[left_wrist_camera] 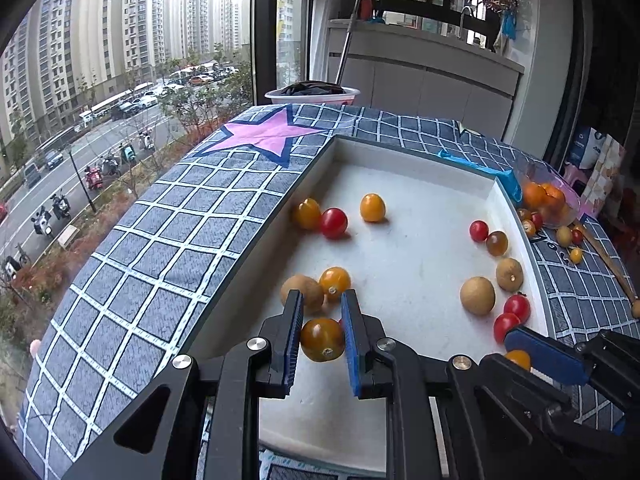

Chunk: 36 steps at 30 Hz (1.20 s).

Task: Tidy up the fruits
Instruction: 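Carry the yellow tomatoes in both tools over the white tray, then open the right tool over the tray while the left tool releases its tomato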

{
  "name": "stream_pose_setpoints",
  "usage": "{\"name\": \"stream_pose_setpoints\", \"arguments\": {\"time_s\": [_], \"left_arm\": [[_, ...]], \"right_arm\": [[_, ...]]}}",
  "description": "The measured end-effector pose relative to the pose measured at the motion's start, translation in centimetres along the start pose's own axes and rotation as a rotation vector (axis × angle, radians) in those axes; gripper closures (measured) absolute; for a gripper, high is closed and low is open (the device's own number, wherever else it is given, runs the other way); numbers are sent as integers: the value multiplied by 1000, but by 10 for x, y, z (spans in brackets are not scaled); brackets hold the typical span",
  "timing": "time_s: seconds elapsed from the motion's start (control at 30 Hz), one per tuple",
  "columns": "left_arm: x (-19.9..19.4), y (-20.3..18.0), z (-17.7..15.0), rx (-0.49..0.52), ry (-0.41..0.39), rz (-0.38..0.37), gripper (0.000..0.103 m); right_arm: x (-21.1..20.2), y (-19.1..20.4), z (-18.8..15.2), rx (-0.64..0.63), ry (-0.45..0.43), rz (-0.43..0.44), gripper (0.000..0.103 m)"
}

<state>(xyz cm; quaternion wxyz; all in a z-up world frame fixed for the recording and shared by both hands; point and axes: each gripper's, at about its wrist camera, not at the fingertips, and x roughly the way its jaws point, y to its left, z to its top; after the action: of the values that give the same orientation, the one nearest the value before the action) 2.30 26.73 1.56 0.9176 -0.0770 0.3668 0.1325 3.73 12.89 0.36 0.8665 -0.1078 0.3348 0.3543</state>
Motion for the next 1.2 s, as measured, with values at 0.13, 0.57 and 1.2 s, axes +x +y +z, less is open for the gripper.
{"name": "stream_pose_setpoints", "arguments": {"time_s": [0.13,0.57,1.2], "left_arm": [[3,0,0,-2,13,-12,82],[7,-2,0,-1,25,-12,81],[-6,9,-1,-49,-41,28,21]], "right_arm": [[3,-1,1,7,16,-4,82],[9,1,1,-9,49,-6,80],[-13,-9,-4,32,-36,-14,39]]}}
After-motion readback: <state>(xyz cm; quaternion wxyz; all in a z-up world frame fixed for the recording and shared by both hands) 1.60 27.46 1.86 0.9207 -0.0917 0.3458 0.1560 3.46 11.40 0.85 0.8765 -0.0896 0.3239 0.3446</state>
